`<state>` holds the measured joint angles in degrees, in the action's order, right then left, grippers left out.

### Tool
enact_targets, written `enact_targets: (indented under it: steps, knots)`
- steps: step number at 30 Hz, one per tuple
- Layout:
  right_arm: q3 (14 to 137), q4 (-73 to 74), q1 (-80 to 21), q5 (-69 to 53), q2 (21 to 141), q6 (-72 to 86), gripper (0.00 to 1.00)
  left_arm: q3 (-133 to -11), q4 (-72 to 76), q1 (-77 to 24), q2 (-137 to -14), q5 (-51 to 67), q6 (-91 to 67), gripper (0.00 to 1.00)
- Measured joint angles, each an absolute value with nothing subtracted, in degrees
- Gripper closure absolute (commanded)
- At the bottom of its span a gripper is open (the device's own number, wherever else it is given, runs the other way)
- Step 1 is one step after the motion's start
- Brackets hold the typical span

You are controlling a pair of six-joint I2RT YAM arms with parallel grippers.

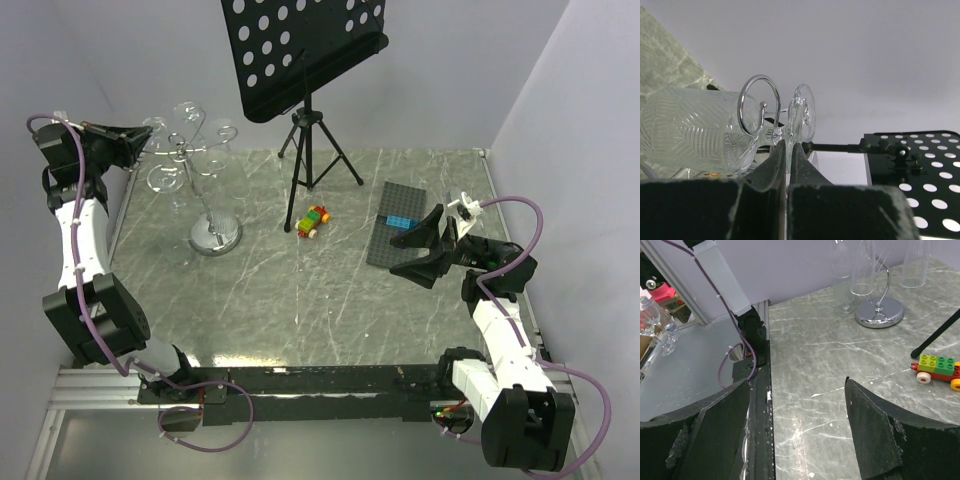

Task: Place the wine glass upside down on the wine glass rack
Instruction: Turn the wine glass upside down at the wine rack.

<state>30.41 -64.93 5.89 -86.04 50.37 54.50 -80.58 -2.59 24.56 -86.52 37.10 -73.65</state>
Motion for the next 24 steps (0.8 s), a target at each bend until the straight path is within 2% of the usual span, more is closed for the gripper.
enact_targets:
  steps: [12, 24]
  knots:
    - [30.41, -64.66, 5.96, -86.04, 50.68, 54.11, 0.17, -79.07, 0.80, 25.96, -86.52, 34.65, -75.61, 0.99]
    - [30.41, -63.92, 6.04, -86.04, 50.83, 53.60, 0.17, -80.16, 4.47, 26.46, -89.32, 43.31, -76.12, 0.99]
